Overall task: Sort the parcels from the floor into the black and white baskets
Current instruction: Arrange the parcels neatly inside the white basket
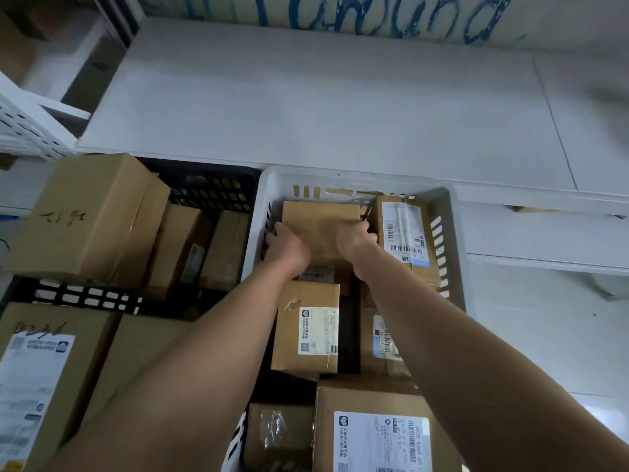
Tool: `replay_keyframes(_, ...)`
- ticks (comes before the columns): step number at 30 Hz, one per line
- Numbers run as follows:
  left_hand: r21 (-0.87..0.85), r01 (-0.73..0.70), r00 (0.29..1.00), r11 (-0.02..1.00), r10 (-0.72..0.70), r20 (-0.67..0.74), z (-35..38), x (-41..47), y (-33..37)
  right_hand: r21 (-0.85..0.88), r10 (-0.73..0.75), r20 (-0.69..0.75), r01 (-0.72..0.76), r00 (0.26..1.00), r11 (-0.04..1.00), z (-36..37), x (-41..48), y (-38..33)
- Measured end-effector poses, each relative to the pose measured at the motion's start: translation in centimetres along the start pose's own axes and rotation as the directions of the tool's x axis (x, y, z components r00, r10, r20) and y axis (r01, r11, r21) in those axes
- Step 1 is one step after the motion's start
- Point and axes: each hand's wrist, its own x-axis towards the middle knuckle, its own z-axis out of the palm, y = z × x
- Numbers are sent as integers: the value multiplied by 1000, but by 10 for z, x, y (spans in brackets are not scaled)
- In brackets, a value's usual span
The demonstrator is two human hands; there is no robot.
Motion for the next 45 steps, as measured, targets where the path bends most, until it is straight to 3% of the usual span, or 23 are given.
replay_keyframes(3, 10, -52, 997, 999, 52, -51, -7, -15, 1, 88, 19, 20, -21, 1000, 996, -14, -5, -2)
replay_keyframes(6, -152, -159, 980, 975, 138, -141, -21, -29, 2, 233, 5, 32, -12, 999, 972, -25, -15, 2)
replay_keyframes(8, -213, -196, 966, 957, 152, -207, -32, -42, 4, 385, 49, 28, -56, 998, 921, -35, -24, 7)
replay_keyframes(12, -168, -240, 937, 956, 183, -297, -49, -63, 11, 597, 63, 5, -53, 998, 800, -46, -45, 11)
replay_keyframes(15, -66, -258, 936, 964, 233, -264, -57, -68, 12, 589, 55, 12, -52, 998, 807, -48, -55, 10)
replay_keyframes(19, -78, -275, 937, 958, 249, -244, -61, -71, 7, 454, -28, -23, 35, 999, 890, -51, -58, 22)
replay_keyframes(25, -70, -176, 965, 982, 158, -209, -51, -67, 1, 321, -68, -62, 85, 996, 943, -48, -60, 27)
replay_keyframes(29, -100, -185, 973, 978, 168, -158, -41, -61, -3, 402, -104, 5, 93, 995, 911, -44, -60, 28)
replay_keyframes(34, -207, -140, 984, 968, 113, -139, -34, -59, 5, 225, -156, 25, 147, 987, 963, -36, -58, 24)
replay_keyframes(37, -148, -95, 993, 984, 82, -89, -29, -51, 4, 258, -144, -22, 145, 989, 955, -29, -48, 21)
replay_keyframes(38, -123, -81, 995, 989, 74, -64, -27, -48, 1, 126, -136, 4, 135, 991, 983, -33, -54, 14)
replay_keyframes(39, -103, -71, 997, 992, 67, -43, -24, -45, -1, -235, -258, 58, 265, 964, 935, -32, -57, 20)
replay_keyframes(40, -86, -64, 998, 994, 62, -25, -20, -41, -4, -475, -314, 85, 316, 946, 821, -34, -57, 23)
replay_keyframes(42, -72, -52, 999, 996, 52, 1, -13, -34, -9, -598, -369, 112, 359, 923, 717, -36, -48, 29)
replay_keyframes(45, -75, -35, 999, 997, 37, 29, -5, -23, -15, -617, -364, 106, 348, 925, 706, -26, -37, 33)
